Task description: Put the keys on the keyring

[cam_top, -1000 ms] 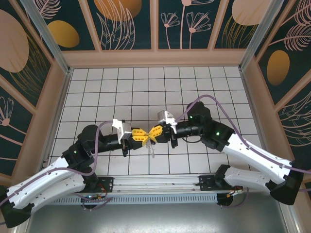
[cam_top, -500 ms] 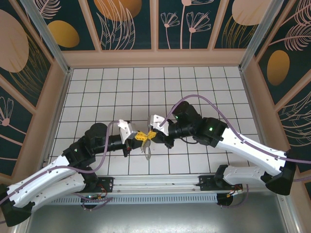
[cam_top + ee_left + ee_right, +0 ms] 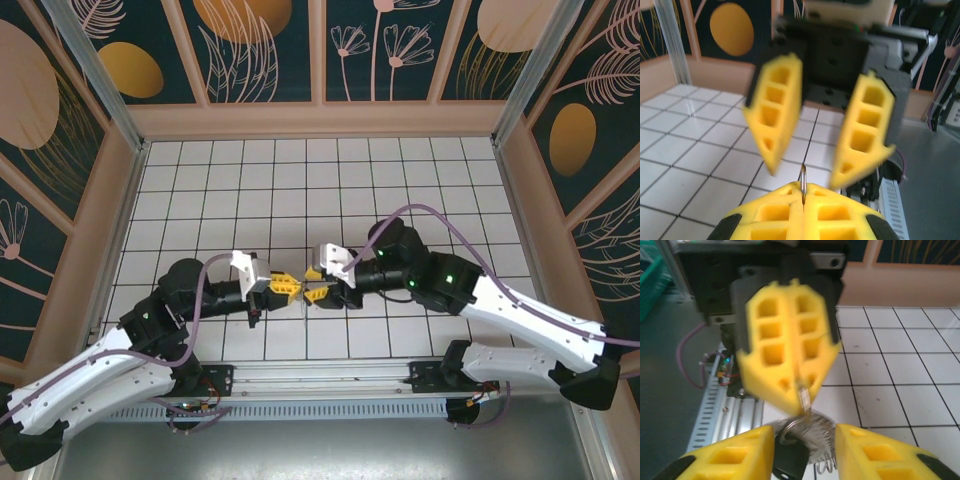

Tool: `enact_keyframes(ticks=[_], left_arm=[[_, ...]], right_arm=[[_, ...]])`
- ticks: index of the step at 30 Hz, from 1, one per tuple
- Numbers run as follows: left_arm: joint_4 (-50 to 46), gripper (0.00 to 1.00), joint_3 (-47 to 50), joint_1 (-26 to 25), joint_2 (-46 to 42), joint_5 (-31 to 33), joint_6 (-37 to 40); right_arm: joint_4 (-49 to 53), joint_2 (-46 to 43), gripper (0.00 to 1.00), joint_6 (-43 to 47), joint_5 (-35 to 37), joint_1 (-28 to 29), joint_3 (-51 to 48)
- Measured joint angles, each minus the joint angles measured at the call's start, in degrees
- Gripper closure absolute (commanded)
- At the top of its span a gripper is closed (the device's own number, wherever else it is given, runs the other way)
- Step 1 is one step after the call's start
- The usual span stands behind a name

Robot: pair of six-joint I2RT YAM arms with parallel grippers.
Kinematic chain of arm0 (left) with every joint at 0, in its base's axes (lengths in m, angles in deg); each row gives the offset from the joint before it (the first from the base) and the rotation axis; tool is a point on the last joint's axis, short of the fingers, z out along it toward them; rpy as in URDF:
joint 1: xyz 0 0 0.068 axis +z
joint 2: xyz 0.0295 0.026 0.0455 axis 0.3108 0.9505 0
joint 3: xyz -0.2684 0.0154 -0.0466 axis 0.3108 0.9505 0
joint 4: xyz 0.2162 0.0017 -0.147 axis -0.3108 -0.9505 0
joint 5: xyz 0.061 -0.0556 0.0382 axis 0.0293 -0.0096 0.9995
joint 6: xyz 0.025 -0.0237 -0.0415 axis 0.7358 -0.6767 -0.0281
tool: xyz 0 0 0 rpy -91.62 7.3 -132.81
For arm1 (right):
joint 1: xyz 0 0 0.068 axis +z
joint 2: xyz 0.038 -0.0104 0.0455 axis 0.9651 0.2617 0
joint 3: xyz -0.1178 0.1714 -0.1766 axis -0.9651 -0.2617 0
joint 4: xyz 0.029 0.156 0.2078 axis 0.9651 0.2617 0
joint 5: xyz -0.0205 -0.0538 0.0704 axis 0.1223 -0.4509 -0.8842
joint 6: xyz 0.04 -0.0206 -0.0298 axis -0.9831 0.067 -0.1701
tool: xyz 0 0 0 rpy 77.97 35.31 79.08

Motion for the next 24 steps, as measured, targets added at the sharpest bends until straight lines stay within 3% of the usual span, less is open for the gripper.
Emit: enact_keyframes(ticks=[5, 11, 16, 20, 24], left_arm=[[5.2, 1.0, 0.9, 0.0, -0.4, -2.2, -1.4], [7.2, 1.0, 1.2, 0.0, 0.3, -3.9, -2.1], [8.4, 1.0, 1.3, 0.0, 0.2, -4.3, -2.7], [8.7, 1.0, 1.3, 0.0, 0.2, -4.7, -2.9], [8.7, 1.0, 1.3, 0.0, 0.2, -5.1, -3.1]], right_arm=[[-3.2, -2.6, 0.57, -1.8, -1.5, 0.2, -4.7], [-6.8, -2.6, 0.45, -3.9, -3.2, 0.2, -7.0], [-9.6, -2.3, 0.45, -4.5, -3.8, 0.0, -7.1], [-11.5, -1.2, 0.54, -5.3, -3.9, -0.6, -7.1], [-12.6, -0.9, 0.76, -5.6, -4.0, -1.0, -7.4]])
